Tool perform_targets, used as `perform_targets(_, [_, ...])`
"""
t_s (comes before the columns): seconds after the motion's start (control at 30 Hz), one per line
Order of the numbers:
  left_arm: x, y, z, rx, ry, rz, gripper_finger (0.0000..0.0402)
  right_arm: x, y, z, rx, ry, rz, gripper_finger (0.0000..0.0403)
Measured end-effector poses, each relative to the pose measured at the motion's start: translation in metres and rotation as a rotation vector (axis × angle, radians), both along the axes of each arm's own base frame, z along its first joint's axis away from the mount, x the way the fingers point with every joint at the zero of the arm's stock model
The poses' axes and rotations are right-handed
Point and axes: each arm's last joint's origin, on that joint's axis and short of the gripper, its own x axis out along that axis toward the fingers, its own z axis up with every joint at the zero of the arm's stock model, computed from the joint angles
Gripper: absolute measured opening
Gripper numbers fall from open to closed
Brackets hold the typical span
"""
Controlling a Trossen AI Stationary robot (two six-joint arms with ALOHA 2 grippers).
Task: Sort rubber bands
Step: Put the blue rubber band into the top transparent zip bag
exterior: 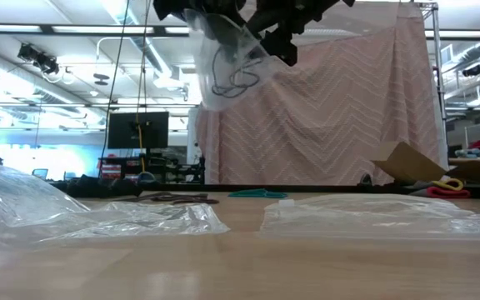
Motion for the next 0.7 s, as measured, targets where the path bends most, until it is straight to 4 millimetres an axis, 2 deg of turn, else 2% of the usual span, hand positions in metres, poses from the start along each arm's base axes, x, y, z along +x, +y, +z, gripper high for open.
perform_targets(0.33, [0.002, 0.002, -0.004, -0.023, 0.016, 0.009, 0.0000, 0.000, 0.001, -0.005, 0.013, 0.043, 0.005, 0.0204])
perform_targets(0.7, [-0.007, 0.009, -0.011, -0.019, 0.117, 0.044, 0.0000, -0.004, 0.004, -0.010, 0.050, 0.105, 0.015, 0.0202])
